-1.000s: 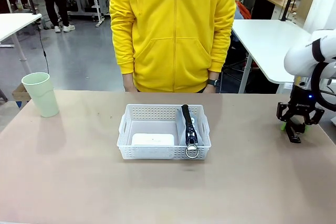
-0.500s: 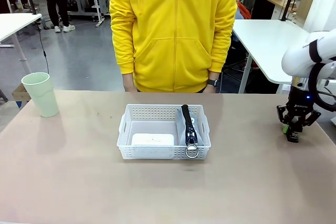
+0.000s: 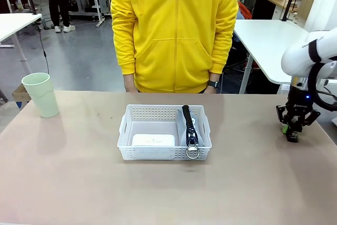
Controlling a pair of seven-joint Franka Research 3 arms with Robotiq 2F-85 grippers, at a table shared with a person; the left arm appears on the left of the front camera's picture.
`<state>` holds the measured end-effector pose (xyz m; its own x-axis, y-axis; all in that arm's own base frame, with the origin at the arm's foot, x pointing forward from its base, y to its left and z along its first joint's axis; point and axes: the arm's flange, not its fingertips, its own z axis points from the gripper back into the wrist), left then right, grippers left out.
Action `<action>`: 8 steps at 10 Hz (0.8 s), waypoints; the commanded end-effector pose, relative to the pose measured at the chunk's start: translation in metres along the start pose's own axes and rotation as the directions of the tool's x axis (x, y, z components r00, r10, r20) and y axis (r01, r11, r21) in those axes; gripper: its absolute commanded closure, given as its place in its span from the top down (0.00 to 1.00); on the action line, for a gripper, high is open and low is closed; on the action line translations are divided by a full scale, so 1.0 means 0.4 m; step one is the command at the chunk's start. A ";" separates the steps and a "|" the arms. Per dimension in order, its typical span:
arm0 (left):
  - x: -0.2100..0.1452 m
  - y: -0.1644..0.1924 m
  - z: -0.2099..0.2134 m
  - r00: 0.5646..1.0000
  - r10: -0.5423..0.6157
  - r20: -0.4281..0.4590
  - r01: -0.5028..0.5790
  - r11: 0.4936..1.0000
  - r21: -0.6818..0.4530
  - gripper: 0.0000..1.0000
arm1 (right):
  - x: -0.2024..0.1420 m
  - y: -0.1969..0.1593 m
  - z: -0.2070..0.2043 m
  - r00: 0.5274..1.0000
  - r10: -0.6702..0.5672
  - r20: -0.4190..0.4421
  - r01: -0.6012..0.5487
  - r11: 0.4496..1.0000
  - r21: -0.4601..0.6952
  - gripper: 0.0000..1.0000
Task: Efficiently arrange items inside the basket to fit them all.
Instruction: Pick up the Stapler and place it inside the Organizing basket.
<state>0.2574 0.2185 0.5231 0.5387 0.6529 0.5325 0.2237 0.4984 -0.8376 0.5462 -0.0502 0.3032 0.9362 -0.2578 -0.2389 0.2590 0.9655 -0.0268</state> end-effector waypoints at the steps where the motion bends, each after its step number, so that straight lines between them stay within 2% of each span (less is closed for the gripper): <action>1: -0.006 0.001 -0.003 1.000 -0.018 0.017 0.018 1.000 -0.024 1.00 | -0.070 0.028 0.049 0.991 0.107 0.080 -0.107 0.994 0.005 0.00; 2: -0.006 0.001 -0.003 1.000 -0.018 0.017 0.018 1.000 -0.024 1.00 | -0.144 0.063 0.078 0.962 0.235 0.140 -0.237 0.971 -0.003 0.00; 4: -0.006 0.001 -0.003 1.000 -0.018 0.017 0.018 1.000 -0.024 1.00 | -0.276 0.125 0.095 0.835 0.510 0.209 -0.505 0.860 -0.081 0.00; 5: -0.006 0.001 -0.003 1.000 -0.018 0.017 0.018 1.000 -0.024 1.00 | -0.330 0.142 0.094 0.694 0.687 0.215 -0.681 0.724 -0.110 0.00; 6: -0.006 0.001 -0.003 1.000 -0.018 0.017 0.018 1.000 -0.024 1.00 | -0.380 0.159 0.089 0.500 0.838 0.217 -0.827 0.536 -0.166 0.00; 7: -0.006 0.001 -0.003 1.000 -0.018 0.017 0.018 1.000 -0.024 1.00 | -0.406 0.169 0.087 0.397 0.887 0.236 -0.875 0.444 -0.193 0.00; 8: -0.006 0.001 -0.003 1.000 -0.018 0.017 0.018 1.000 -0.024 1.00 | -0.405 0.175 0.089 0.426 0.859 0.283 -0.857 0.484 -0.179 0.00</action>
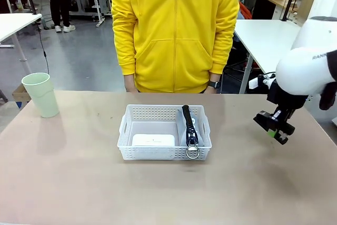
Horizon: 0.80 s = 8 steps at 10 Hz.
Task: Efficiently arrange items inside the basket to fit them all.
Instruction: Pick up the Stapler and place it inside the Organizing basket.
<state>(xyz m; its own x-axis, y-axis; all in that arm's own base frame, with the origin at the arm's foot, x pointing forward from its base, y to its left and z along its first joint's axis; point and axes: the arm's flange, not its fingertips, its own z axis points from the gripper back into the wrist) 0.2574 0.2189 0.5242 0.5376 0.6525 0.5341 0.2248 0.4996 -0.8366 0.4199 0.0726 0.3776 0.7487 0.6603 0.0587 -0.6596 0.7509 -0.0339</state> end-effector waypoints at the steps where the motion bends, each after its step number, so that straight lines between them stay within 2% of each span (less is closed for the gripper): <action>1: -0.008 0.003 -0.004 1.000 -0.016 0.016 0.016 1.000 -0.024 1.00 | -0.010 -0.051 -0.012 0.996 -0.066 0.064 0.059 0.992 0.115 0.18; 2: -0.008 0.003 -0.004 1.000 -0.016 0.016 0.016 1.000 -0.024 1.00 | 0.000 0.000 0.000 1.000 0.000 0.000 0.000 1.000 0.000 0.18; 5: -0.008 0.003 -0.004 1.000 -0.016 0.016 0.016 1.000 -0.024 1.00 | 0.000 0.000 0.000 1.000 0.000 0.000 0.000 1.000 0.000 0.18; 6: -0.008 0.003 -0.004 1.000 -0.016 0.016 0.016 1.000 -0.024 1.00 | -0.010 -0.006 -0.009 1.000 0.013 0.018 -0.014 1.000 0.025 0.37; 7: -0.008 0.003 -0.004 1.000 -0.016 0.016 0.016 1.000 -0.024 1.00 | 0.020 0.020 -0.020 0.986 -0.065 -0.156 0.062 0.998 -0.027 0.37; 8: -0.008 0.003 -0.004 1.000 -0.016 0.016 0.016 1.000 -0.024 1.00 | 0.069 0.056 0.013 0.988 -0.057 -0.141 0.048 0.996 -0.068 0.37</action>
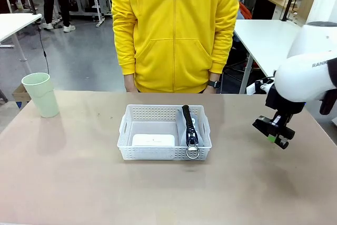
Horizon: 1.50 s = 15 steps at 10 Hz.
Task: Efficiently arrange items inside the basket to fit them all.
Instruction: Pick up the Stapler and place it inside the Organizing basket.
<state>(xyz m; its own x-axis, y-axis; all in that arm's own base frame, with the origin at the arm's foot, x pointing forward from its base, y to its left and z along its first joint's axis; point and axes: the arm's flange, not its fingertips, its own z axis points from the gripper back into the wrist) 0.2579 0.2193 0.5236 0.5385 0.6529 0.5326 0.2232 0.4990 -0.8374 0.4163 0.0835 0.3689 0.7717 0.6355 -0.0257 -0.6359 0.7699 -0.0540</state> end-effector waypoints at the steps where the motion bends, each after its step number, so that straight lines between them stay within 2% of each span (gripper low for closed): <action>1: -0.008 0.001 -0.003 1.000 -0.018 0.017 0.018 1.000 -0.025 1.00 | 0.108 0.076 0.083 0.999 0.031 -0.043 -0.034 0.996 -0.080 0.37; 3: -0.008 0.001 -0.003 1.000 -0.018 0.017 0.018 1.000 -0.025 1.00 | 0.230 0.188 0.152 0.972 0.222 -0.082 -0.231 0.965 -0.120 0.37; 5: -0.008 0.001 -0.003 1.000 -0.018 0.017 0.018 1.000 -0.025 1.00 | 0.309 0.300 0.209 0.953 0.282 -0.109 -0.297 0.940 -0.169 0.37; 8: -0.008 0.001 -0.003 1.000 -0.018 0.017 0.018 1.000 -0.025 1.00 | 0.383 0.500 0.325 0.957 0.291 -0.018 -0.287 0.930 -0.229 0.37; 9: -0.008 0.001 -0.003 1.000 -0.018 0.017 0.018 1.000 -0.025 1.00 | 0.427 0.575 0.337 0.950 0.312 -0.015 -0.308 0.928 -0.210 0.37; 11: -0.008 0.001 -0.003 1.000 -0.018 0.017 0.018 1.000 -0.025 1.00 | 0.515 0.658 0.311 0.902 0.426 -0.066 -0.431 0.887 -0.164 0.37; 12: -0.008 0.001 -0.003 1.000 -0.018 0.017 0.018 1.000 -0.025 1.00 | 0.550 0.687 0.289 0.890 0.449 -0.082 -0.456 0.877 -0.154 0.37; 15: -0.008 0.001 -0.003 1.000 -0.018 0.017 0.018 1.000 -0.025 1.00 | 0.658 0.749 0.191 0.847 0.527 -0.076 -0.532 0.843 -0.080 0.37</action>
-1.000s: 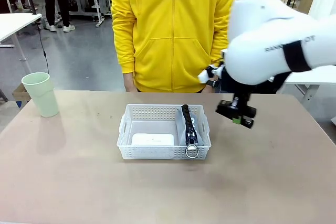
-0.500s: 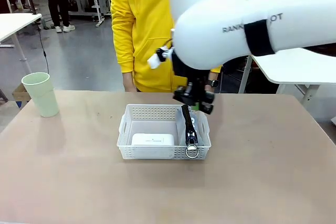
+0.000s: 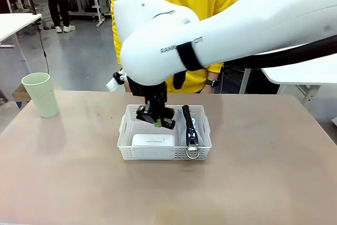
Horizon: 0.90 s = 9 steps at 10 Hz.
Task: Efficiently arrange items inside the basket to fit them all.
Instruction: Pick up the Stapler and place it inside the Organizing basket.
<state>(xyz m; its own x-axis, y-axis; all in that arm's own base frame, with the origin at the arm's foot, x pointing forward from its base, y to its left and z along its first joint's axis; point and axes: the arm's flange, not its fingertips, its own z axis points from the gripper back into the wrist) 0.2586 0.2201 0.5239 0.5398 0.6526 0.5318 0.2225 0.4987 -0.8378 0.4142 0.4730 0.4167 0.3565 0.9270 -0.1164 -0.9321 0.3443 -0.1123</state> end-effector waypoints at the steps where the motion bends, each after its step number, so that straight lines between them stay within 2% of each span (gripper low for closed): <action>1: -0.011 0.000 -0.003 1.000 -0.018 0.018 0.019 1.000 -0.025 1.00 | 0.064 -0.032 -0.016 0.999 0.049 -0.005 -0.049 0.999 -0.023 0.37; 3: -0.011 0.000 -0.003 1.000 -0.018 0.018 0.019 1.000 -0.025 1.00 | 0.062 -0.046 -0.025 1.000 0.008 -0.008 -0.009 0.999 -0.044 0.37; 4: -0.011 0.000 -0.003 1.000 -0.018 0.018 0.019 1.000 -0.025 1.00 | 0.034 -0.054 -0.011 0.997 -0.065 -0.044 0.059 0.991 -0.123 0.37; 5: -0.011 0.000 -0.003 1.000 -0.018 0.018 0.019 1.000 -0.025 1.00 | 0.068 -0.038 -0.060 1.000 0.014 -0.005 -0.014 1.000 0.002 0.37; 7: -0.011 0.000 -0.003 1.000 -0.018 0.018 0.019 1.000 -0.025 1.00 | 0.058 -0.060 -0.049 1.000 -0.006 -0.013 0.006 0.999 -0.031 0.37; 9: -0.011 0.000 -0.003 1.000 -0.018 0.018 0.019 1.000 -0.025 1.00 | 0.069 -0.086 -0.077 1.000 0.010 -0.012 -0.010 1.000 0.019 0.37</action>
<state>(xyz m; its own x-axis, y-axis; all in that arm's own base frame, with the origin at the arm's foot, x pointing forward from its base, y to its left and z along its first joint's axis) 0.2586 0.2201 0.5241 0.5397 0.6524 0.5321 0.2229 0.4987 -0.8376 0.4488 0.4831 0.3870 0.3617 0.9219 -0.1385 -0.9297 0.3457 -0.1271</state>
